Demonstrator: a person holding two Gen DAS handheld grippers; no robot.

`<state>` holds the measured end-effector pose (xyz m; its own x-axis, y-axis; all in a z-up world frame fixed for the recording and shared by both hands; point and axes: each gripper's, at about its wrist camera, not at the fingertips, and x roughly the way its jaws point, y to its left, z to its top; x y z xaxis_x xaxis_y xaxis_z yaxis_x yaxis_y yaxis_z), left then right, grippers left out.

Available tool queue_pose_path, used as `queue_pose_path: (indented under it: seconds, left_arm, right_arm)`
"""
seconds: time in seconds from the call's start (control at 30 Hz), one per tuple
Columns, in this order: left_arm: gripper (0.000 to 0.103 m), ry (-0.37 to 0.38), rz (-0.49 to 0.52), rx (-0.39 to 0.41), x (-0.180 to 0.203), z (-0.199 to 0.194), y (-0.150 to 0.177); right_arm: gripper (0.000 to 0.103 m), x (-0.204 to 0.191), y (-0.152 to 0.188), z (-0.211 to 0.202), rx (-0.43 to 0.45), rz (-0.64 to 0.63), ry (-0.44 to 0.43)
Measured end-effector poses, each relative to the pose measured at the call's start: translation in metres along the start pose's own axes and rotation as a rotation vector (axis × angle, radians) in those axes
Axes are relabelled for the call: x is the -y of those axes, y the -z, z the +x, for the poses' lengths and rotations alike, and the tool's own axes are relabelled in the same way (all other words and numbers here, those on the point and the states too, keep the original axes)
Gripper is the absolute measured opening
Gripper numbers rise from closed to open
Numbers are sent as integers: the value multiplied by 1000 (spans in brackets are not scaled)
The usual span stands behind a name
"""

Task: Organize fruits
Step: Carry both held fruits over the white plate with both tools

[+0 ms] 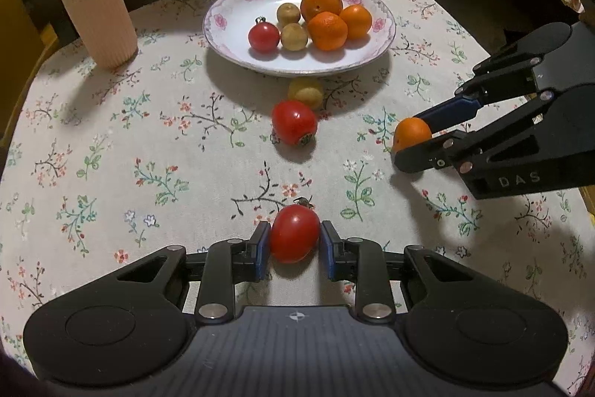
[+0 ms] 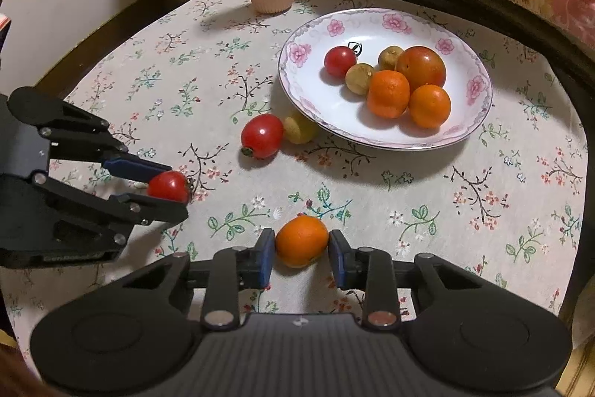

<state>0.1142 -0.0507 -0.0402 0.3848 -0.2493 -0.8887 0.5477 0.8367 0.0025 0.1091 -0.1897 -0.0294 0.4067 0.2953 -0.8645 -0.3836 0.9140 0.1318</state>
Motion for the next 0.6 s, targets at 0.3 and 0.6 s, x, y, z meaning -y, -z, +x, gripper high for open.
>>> queue_pose_path:
  seconds: [0.3,0.6]
  left_arm:
    - [36,6,13,-7,4,4,-1]
    - [41,9,40,4,5,5,2]
  right_arm:
    - [32,-2,1,3,-21,-27,6]
    - [32,2,3,4,-20,5,-7]
